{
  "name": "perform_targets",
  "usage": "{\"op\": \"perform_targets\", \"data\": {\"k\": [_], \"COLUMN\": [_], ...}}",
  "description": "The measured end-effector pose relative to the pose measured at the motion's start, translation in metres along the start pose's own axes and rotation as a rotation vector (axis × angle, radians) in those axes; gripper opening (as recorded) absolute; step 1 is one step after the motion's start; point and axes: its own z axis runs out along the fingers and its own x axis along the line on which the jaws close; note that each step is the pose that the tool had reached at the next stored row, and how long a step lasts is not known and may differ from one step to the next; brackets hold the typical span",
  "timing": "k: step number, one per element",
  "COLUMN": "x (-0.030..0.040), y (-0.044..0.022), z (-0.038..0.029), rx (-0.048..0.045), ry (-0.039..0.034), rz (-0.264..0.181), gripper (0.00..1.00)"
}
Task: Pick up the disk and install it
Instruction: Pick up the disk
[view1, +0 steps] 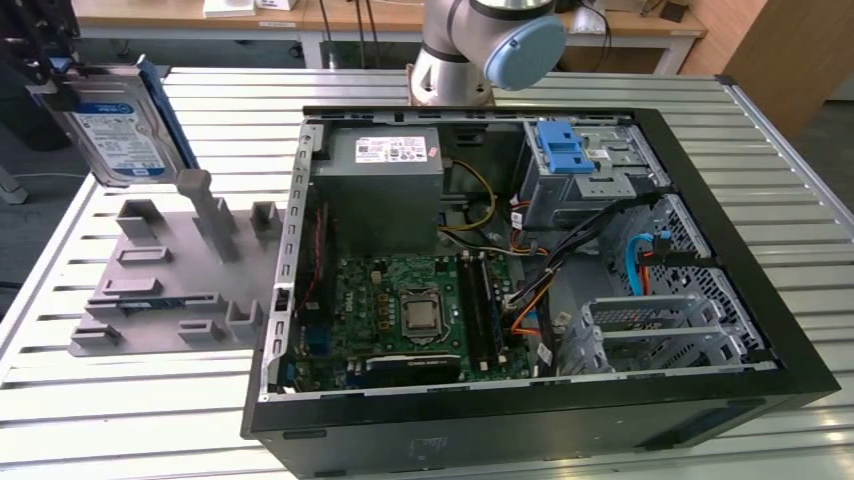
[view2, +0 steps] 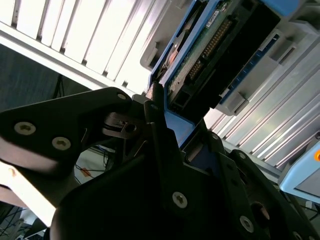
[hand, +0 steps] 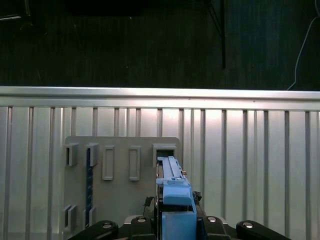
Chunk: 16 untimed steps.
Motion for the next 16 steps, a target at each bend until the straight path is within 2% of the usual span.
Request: {"op": "perform_targets", "data": {"k": [16], "x": [-0.0003], "y": [0.0004], "z": [-0.0196], "rx": [0.0000], "ry": [0.0000], "rz": [0.000], "gripper": [0.36]}}
